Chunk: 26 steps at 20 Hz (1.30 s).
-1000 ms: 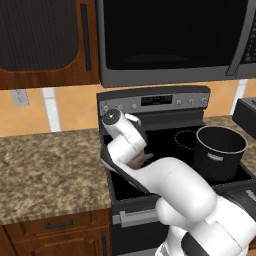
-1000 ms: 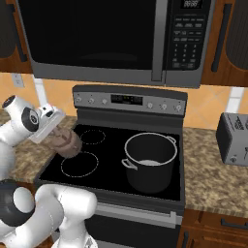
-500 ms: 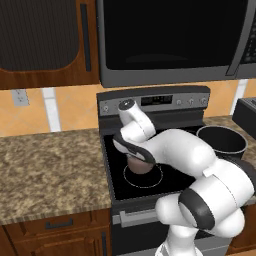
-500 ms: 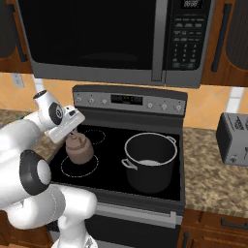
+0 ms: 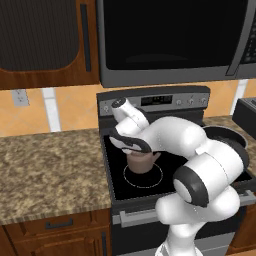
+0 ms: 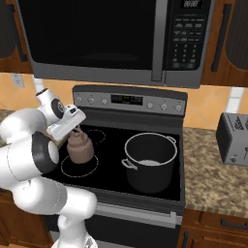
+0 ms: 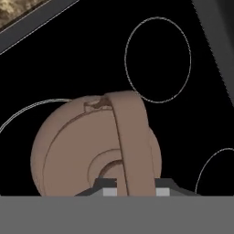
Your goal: Pick the kettle from the counter and place it on a stove burner. Then turn the burner on.
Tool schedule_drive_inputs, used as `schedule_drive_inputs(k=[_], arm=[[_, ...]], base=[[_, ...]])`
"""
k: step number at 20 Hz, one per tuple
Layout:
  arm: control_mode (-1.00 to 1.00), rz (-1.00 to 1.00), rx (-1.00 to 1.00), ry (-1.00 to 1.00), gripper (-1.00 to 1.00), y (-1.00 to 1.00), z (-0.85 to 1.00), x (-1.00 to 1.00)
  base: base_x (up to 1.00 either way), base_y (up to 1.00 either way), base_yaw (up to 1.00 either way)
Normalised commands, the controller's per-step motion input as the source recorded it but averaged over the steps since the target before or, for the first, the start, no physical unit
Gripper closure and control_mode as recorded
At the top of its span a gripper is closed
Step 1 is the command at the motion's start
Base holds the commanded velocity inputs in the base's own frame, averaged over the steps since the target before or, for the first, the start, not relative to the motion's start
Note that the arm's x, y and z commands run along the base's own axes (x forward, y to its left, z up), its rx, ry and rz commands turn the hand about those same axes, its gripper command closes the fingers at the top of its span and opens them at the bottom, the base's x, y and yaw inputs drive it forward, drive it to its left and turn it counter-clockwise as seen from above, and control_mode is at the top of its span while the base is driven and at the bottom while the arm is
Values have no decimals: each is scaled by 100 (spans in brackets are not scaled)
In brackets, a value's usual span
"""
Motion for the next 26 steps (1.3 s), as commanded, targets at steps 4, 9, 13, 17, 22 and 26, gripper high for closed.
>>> schedule_drive_inputs(k=[4, 9, 13, 17, 22, 26], arm=[[-100, 0, 1, 3, 100, -8, -3, -16], [-100, 0, 3, 1, 100, -5, 10, -41], [-100, 0, 0, 6, 100, -5, -1, -21], [-100, 0, 0, 11, 100, 0, -21, 0], [-100, 0, 0, 5, -100, 0, -4, 0], [-100, 0, 0, 0, -100, 0, 0, 0]], base=[[0, 0, 0], [0, 0, 0], [0, 0, 0], [0, 0, 0], [0, 0, 0], [0, 0, 0]])
